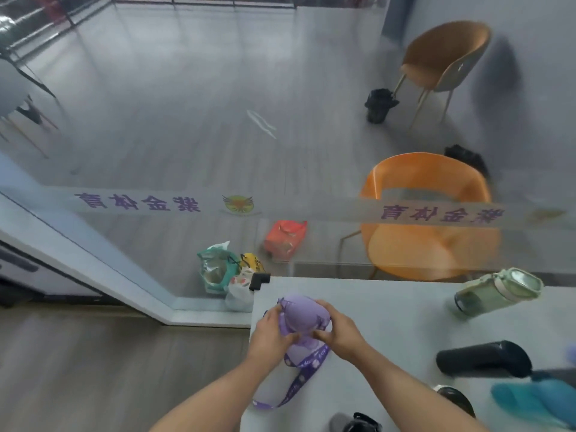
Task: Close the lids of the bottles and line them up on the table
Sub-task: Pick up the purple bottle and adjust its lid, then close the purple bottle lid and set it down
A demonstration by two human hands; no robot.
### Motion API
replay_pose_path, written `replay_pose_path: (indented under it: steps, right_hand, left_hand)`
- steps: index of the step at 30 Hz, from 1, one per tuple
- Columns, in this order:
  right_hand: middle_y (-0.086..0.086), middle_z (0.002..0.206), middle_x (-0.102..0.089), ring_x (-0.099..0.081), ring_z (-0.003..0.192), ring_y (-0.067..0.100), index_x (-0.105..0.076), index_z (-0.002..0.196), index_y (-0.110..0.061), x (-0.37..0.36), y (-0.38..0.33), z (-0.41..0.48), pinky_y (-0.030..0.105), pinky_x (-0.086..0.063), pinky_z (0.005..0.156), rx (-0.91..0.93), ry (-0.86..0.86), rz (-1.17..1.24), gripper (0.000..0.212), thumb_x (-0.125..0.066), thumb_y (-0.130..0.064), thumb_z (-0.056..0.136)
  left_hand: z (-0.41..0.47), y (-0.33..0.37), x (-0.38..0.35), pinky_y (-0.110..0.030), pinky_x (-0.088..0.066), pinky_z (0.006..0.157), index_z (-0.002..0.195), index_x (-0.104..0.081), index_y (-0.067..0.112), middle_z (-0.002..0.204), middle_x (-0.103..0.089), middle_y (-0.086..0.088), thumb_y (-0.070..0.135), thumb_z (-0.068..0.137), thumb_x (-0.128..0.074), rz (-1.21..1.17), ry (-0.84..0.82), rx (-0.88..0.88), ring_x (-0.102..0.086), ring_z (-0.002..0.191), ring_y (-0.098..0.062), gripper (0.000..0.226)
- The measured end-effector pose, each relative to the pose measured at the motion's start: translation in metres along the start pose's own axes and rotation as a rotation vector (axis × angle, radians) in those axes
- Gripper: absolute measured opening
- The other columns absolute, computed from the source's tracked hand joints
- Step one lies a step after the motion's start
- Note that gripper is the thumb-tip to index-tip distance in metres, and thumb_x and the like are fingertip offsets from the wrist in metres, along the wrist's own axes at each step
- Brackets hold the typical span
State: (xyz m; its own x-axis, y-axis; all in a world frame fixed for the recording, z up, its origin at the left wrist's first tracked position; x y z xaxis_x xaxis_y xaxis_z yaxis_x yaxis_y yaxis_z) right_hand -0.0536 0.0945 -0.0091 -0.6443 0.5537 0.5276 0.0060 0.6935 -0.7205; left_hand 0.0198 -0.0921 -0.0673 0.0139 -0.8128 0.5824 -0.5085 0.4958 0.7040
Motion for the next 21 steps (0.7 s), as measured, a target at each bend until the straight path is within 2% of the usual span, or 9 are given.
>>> replay_pose_path:
  steps: [3, 7, 11, 15, 21]
  right_hand:
    - [-0.011, 0.111, -0.069, -0.065, 0.100, 0.010, -0.056, 0.129, -0.030, 0.003, -0.005, 0.022, 0.020, -0.050, 0.086, -0.034, 0.049, 0.019, 0.054, -0.080, -0.027, 0.080]
    - [-0.008, 0.109, -0.072, -0.067, 0.100, 0.014, -0.061, 0.125, -0.032, 0.012, -0.010, 0.052, 0.032, -0.054, 0.090, -0.036, 0.065, 0.029, 0.051, -0.080, -0.026, 0.078]
    - [-0.007, 0.113, -0.072, -0.065, 0.103, 0.014, -0.060, 0.129, -0.033, 0.019, -0.020, 0.080, 0.029, -0.053, 0.091, -0.029, 0.034, 0.043, 0.055, -0.080, -0.023, 0.079]
    - [-0.006, 0.116, -0.071, -0.064, 0.106, 0.016, -0.058, 0.131, -0.034, 0.025, -0.024, 0.104, 0.032, -0.052, 0.094, -0.016, 0.002, 0.055, 0.056, -0.080, -0.023, 0.080]
    - [-0.005, 0.115, -0.071, -0.065, 0.104, 0.019, -0.059, 0.130, -0.035, 0.030, -0.023, 0.118, 0.027, -0.051, 0.085, 0.012, -0.030, 0.065, 0.058, -0.083, -0.026, 0.079]
  left_hand:
    - [0.022, 0.010, 0.010, -0.033, -0.055, 0.086, 0.123, -0.046, 0.044, 0.113, -0.061, 0.021, 0.068, 0.052, -0.079, 0.009, -0.004, -0.005, -0.060, 0.101, -0.004, 0.083]
    - [0.042, 0.026, 0.024, -0.036, -0.054, 0.084, 0.125, -0.047, 0.037, 0.113, -0.060, 0.015, 0.069, 0.054, -0.076, 0.023, 0.032, -0.009, -0.059, 0.101, -0.011, 0.084]
    - [0.059, 0.030, 0.035, -0.039, -0.054, 0.085, 0.126, -0.046, 0.039, 0.115, -0.059, 0.014, 0.070, 0.058, -0.076, 0.023, 0.077, -0.022, -0.057, 0.105, -0.011, 0.081]
    - [0.076, 0.036, 0.043, -0.038, -0.053, 0.088, 0.128, -0.046, 0.038, 0.118, -0.059, 0.013, 0.071, 0.058, -0.076, 0.012, 0.105, -0.024, -0.055, 0.109, -0.011, 0.083]
    - [0.085, 0.035, 0.045, -0.039, -0.053, 0.089, 0.128, -0.044, 0.039, 0.119, -0.058, 0.015, 0.081, 0.053, -0.071, -0.010, 0.092, 0.008, -0.055, 0.109, -0.010, 0.089]
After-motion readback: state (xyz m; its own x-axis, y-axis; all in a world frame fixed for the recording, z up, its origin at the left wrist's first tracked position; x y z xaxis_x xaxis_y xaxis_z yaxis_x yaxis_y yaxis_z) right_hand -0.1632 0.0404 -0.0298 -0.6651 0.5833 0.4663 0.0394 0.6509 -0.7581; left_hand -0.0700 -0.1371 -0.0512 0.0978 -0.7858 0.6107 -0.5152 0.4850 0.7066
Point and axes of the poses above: each hand's wrist, its own z-axis towards the middle knuckle, its own x-axis out of the back of the hand, y = z × x, the point moved 1 cm from there along z, towards the middle knuckle
